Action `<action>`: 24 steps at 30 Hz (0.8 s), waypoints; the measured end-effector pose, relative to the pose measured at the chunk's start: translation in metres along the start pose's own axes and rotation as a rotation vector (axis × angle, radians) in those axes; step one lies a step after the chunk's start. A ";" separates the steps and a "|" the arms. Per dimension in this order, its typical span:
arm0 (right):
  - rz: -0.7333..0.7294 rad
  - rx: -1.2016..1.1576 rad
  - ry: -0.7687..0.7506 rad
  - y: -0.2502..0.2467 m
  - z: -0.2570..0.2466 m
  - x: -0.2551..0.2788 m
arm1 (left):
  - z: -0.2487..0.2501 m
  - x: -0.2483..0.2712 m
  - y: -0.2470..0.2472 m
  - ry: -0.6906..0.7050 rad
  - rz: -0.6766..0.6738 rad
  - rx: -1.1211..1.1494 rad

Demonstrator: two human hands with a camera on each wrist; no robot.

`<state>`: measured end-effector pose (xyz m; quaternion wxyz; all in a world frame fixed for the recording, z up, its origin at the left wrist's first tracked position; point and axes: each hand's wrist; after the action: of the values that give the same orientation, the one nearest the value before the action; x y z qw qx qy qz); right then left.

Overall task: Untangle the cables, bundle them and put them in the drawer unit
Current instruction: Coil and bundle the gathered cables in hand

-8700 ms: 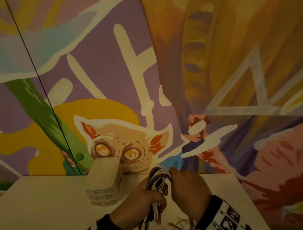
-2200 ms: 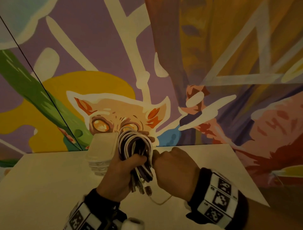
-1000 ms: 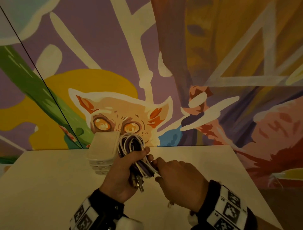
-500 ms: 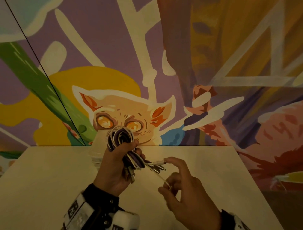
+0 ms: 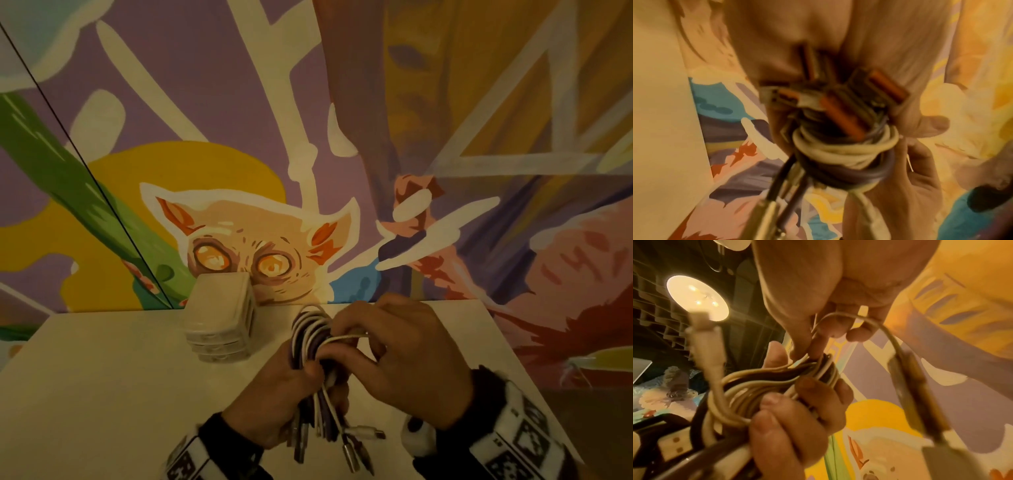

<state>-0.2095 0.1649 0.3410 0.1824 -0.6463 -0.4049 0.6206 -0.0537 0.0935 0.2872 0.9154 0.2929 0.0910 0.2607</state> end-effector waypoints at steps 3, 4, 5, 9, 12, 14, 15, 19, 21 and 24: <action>0.041 -0.004 0.041 0.006 -0.003 -0.004 | 0.001 -0.003 0.006 -0.026 0.116 0.019; 0.037 -0.006 0.057 0.007 -0.003 -0.005 | 0.001 -0.004 0.007 -0.030 0.150 0.044; 0.023 -0.023 0.080 0.008 -0.003 -0.006 | 0.001 -0.005 0.006 -0.027 0.174 0.085; 0.012 -0.242 0.220 0.007 0.008 0.001 | 0.003 -0.007 -0.001 0.016 0.253 0.267; 0.036 -0.328 0.319 0.009 0.010 0.014 | 0.005 -0.008 -0.005 0.069 0.302 0.292; 0.007 -0.334 0.346 0.018 0.003 0.021 | 0.004 -0.010 -0.005 0.084 0.320 0.244; -0.006 -0.341 0.354 0.023 -0.003 0.023 | 0.002 -0.011 -0.005 0.090 0.330 0.188; 0.008 -0.314 0.353 0.034 -0.013 0.022 | -0.006 -0.012 -0.009 0.103 0.360 0.016; 0.001 -0.346 0.373 0.033 -0.012 0.021 | -0.008 -0.012 -0.011 0.101 0.359 0.020; 0.006 -0.417 0.425 0.032 -0.010 0.022 | -0.008 -0.012 -0.012 0.111 0.354 -0.005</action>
<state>-0.1923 0.1645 0.3044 0.1245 -0.7864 -0.4745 0.3754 -0.0610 0.0825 0.2737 0.8496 0.2873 0.0880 0.4335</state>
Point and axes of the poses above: each hand's wrist, its own x-axis away from the middle knuckle, its own y-axis out of the palm, z = x × y, and after that the axes turned 11 degrees about x, right-handed
